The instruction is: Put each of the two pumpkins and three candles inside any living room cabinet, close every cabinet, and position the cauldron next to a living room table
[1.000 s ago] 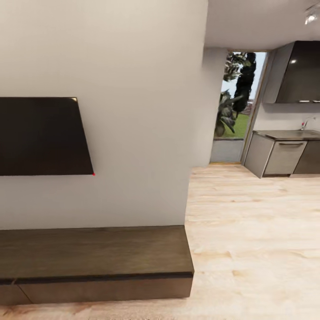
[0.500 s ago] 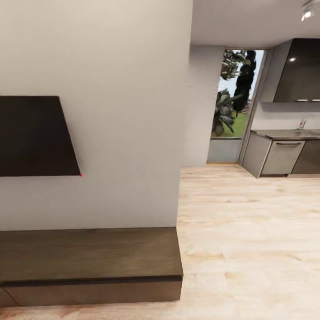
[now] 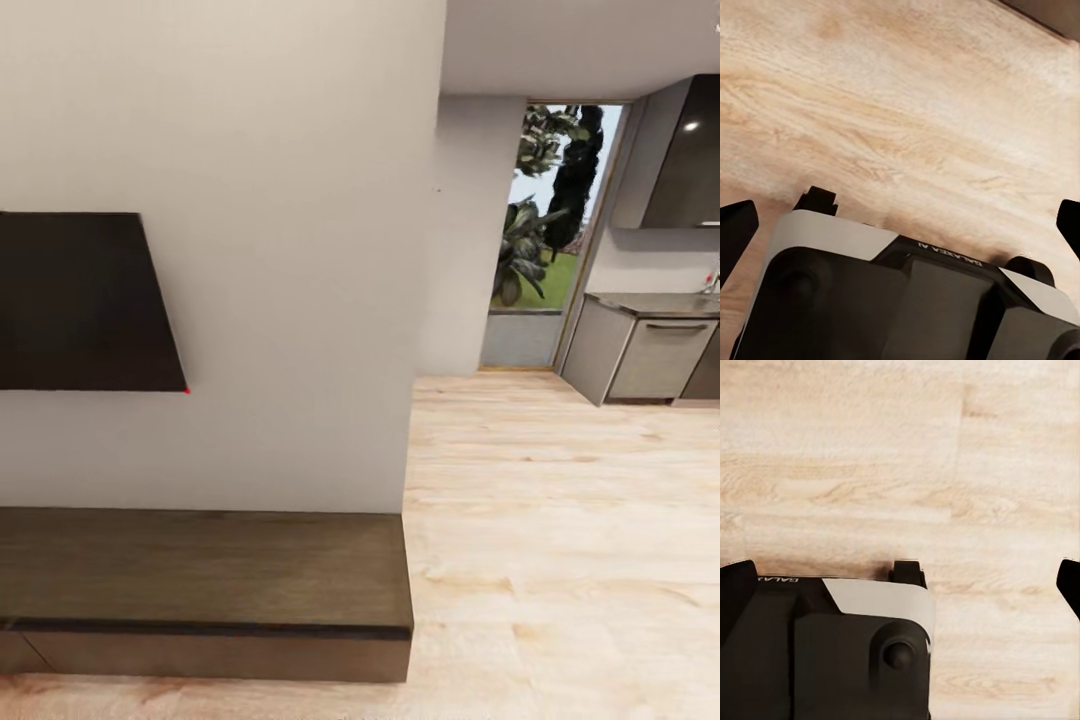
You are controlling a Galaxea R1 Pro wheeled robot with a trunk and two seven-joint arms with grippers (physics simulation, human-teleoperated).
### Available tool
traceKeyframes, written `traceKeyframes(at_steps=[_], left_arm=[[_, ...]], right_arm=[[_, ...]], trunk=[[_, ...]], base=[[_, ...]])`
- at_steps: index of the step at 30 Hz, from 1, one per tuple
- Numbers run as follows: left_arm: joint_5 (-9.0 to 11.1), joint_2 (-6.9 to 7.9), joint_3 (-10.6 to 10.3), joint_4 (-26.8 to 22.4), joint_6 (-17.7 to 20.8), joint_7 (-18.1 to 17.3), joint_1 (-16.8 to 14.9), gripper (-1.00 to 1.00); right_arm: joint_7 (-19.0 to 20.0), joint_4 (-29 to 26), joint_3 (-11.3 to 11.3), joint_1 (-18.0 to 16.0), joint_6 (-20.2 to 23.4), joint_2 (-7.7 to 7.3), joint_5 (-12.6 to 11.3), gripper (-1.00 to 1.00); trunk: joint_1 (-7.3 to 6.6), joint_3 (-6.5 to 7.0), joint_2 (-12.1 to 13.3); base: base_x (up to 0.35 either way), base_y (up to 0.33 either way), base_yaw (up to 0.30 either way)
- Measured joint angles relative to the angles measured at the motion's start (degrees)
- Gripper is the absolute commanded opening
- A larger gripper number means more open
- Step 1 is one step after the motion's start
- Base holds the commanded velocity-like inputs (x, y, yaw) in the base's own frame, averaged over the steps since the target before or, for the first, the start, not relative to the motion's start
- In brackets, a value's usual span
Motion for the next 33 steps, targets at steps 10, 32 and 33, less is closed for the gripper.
traceKeyframes(at_steps=[10, 32, 33], left_arm=[[-0.03, -0.05, -0.01, 0.01, 0.06, -0.05, 0.0, 1.0], [0.0, -0.4, -0.39, 0.09, 0.02, -0.07, 0.0, 1.0], [-0.03, -0.4, -0.39, 0.03, 0.01, -0.07, 0.0, 1.0]], right_arm=[[-0.04, 0.01, -0.08, 0.01, -0.02, 0.0, -0.15, 1.0], [0.0, 0.01, -0.12, 0.02, -0.21, -0.06, -0.18, 1.0], [0.0, 0.01, -0.13, 0.02, -0.23, -0.08, -0.17, 1.0]], trunk=[[0.0, -0.01, -0.01], [-0.02, 0.0, 0.0], [-0.02, 0.0, 0.0]], base=[[-0.076, 0.0, 0.001], [-0.018, -0.081, 0.0], [0.0, -0.005, 0.0]])
